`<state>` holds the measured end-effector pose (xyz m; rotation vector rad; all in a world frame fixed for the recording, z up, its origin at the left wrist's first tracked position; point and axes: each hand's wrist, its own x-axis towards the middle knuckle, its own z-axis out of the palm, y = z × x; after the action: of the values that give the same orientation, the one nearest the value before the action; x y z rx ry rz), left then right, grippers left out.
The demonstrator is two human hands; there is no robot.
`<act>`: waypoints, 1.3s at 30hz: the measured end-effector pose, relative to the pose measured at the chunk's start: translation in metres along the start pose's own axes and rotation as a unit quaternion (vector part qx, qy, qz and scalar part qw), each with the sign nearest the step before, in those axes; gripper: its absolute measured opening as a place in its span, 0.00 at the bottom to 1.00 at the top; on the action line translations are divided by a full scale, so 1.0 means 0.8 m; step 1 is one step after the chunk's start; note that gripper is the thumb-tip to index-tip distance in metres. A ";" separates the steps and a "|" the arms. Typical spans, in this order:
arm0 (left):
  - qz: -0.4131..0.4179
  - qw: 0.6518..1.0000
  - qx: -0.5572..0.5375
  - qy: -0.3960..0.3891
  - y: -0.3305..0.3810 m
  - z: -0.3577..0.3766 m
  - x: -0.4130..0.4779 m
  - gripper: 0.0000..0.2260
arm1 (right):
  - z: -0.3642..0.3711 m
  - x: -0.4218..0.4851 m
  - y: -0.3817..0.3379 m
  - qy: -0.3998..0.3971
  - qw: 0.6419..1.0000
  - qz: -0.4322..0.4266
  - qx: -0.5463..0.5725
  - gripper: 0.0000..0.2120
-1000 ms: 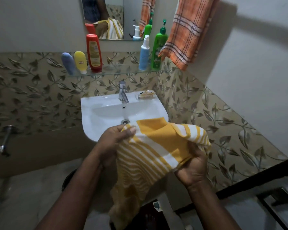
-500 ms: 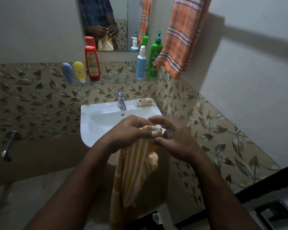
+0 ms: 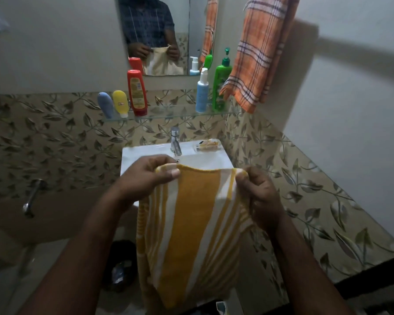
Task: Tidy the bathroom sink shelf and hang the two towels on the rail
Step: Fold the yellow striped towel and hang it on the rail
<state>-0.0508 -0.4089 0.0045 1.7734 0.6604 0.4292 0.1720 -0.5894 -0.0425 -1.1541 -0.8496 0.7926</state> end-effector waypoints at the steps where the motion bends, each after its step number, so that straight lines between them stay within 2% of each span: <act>1: -0.011 0.999 -0.013 -0.047 -0.003 0.014 -0.001 0.07 | 0.012 0.004 -0.010 0.023 0.998 -0.037 -0.048 0.11; 3: -0.015 0.993 -0.033 -0.112 -0.010 0.047 0.000 0.10 | 0.036 0.010 -0.030 0.034 0.981 -0.109 -0.155 0.08; 6: 0.028 0.996 -0.064 -0.060 -0.016 0.079 0.009 0.10 | 0.051 0.020 -0.048 0.014 0.954 -0.161 -0.253 0.04; 8: 0.048 0.991 -0.120 -0.043 -0.021 0.084 0.014 0.13 | 0.049 0.024 -0.049 0.001 0.950 -0.153 -0.272 0.04; 10: 0.048 0.973 -0.220 -0.047 -0.021 0.085 0.015 0.14 | 0.044 0.026 -0.045 -0.015 0.958 -0.130 -0.256 0.04; 12: 0.052 0.963 -0.265 -0.018 -0.014 0.083 0.018 0.09 | 0.033 0.026 -0.037 -0.019 0.956 -0.107 -0.274 0.05; 13: 0.052 0.962 -0.269 0.015 -0.010 0.079 0.021 0.08 | 0.024 0.024 -0.030 -0.018 0.946 -0.096 -0.309 0.05; 16: 0.046 0.944 -0.309 0.109 -0.008 0.057 0.028 0.14 | -0.012 0.015 -0.002 -0.011 0.890 -0.050 -0.453 0.05; 18: 0.044 0.942 -0.298 0.144 -0.012 0.042 0.030 0.15 | -0.032 0.008 0.011 0.032 0.878 -0.022 -0.477 0.06; 20: 0.042 0.959 -0.237 0.147 -0.019 0.037 0.029 0.12 | -0.041 0.007 0.015 0.091 0.896 -0.006 -0.435 0.07; 21: 0.035 0.971 -0.203 0.123 -0.021 0.039 0.028 0.09 | -0.037 0.008 0.013 0.114 0.915 -0.003 -0.387 0.09; 23: 0.010 0.989 -0.141 0.031 -0.024 0.049 0.027 0.08 | -0.019 0.013 0.000 0.138 0.952 -0.016 -0.272 0.12; 25: 0.008 0.995 -0.090 -0.044 -0.023 0.065 0.029 0.08 | 0.003 0.020 -0.014 0.138 0.962 -0.053 -0.228 0.12; 26: 0.016 0.995 -0.085 -0.054 -0.021 0.071 0.031 0.06 | 0.011 0.023 -0.020 0.134 0.960 -0.071 -0.234 0.11; 28: 0.022 0.993 -0.109 -0.028 -0.016 0.077 0.032 0.06 | 0.015 0.030 -0.027 0.140 0.961 -0.085 -0.224 0.07; 31: 0.033 0.990 -0.136 0.035 -0.011 0.055 0.028 0.08 | -0.004 0.038 -0.030 0.194 0.966 -0.068 -0.159 0.04; 33: 0.020 0.995 -0.092 0.014 -0.008 0.034 0.024 0.09 | -0.020 0.038 -0.028 0.218 0.959 -0.054 -0.171 0.04; 35: 0.004 1.000 -0.025 -0.016 -0.008 0.029 0.022 0.09 | -0.031 0.035 -0.024 0.196 0.964 -0.035 -0.179 0.03; 37: 0.011 0.998 -0.041 0.042 -0.008 0.032 0.025 0.04 | -0.034 0.036 -0.019 0.152 0.977 -0.009 -0.147 0.07; 39: 0.022 0.991 -0.081 0.104 -0.011 0.035 0.027 0.03 | -0.030 0.037 -0.017 0.141 0.983 0.013 -0.115 0.08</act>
<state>-0.0193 -0.4141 -0.0131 1.6051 0.7127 0.6854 0.2085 -0.5770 -0.0291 -1.4457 -0.7019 0.5433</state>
